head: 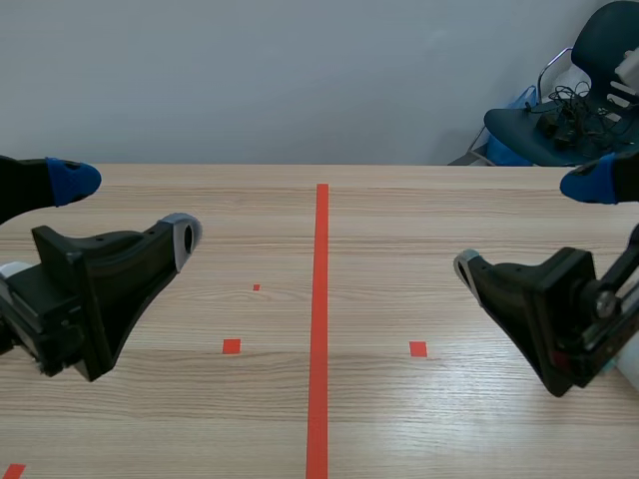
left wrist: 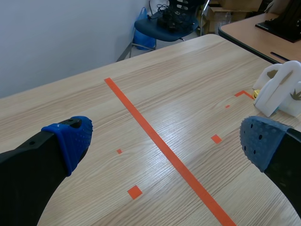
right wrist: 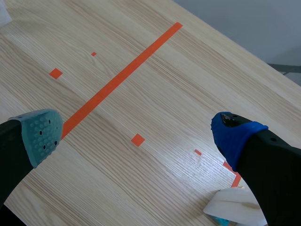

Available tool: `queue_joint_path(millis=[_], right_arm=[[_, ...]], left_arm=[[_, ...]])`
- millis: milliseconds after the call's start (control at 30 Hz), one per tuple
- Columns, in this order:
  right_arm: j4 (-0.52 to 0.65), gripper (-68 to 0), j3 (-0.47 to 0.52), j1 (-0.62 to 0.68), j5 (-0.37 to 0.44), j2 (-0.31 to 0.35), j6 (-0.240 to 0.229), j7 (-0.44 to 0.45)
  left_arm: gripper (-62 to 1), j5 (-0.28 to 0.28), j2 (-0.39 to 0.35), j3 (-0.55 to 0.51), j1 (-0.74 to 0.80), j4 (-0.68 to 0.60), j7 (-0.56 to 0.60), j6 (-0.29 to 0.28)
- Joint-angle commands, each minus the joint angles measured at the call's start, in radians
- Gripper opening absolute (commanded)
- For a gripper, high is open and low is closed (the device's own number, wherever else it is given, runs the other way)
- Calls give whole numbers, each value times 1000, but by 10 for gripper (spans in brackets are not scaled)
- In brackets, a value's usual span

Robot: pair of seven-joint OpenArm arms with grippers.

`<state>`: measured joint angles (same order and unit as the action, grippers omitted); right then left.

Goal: Do the leaf sorting experiment

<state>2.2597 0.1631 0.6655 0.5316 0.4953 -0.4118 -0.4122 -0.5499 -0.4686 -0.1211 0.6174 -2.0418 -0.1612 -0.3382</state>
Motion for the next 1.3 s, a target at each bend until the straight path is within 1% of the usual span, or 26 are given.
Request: queue_joint_path(millis=[0, 100, 433, 533, 1267], right_arm=[[-16, 4, 11, -26, 8, -3, 3, 19], [-16, 4, 11, -26, 8, -3, 3, 45], [-16, 4, 11, -26, 8, -6, 4, 45], [-16, 4, 11, -26, 8, -6, 23, 45], [-16, 4, 11, -26, 8, -5, 23, 42]], left_arm=[[14, -7, 0, -4, -2, -1, 13, -2], [14, -7, 0, -5, 0, -1, 13, -2], [14, -7, 0, -5, 0, -1, 14, -2], [14, -7, 0, -5, 0, -1, 14, -2], [14, -6, 0, -5, 0, -1, 14, -2]])
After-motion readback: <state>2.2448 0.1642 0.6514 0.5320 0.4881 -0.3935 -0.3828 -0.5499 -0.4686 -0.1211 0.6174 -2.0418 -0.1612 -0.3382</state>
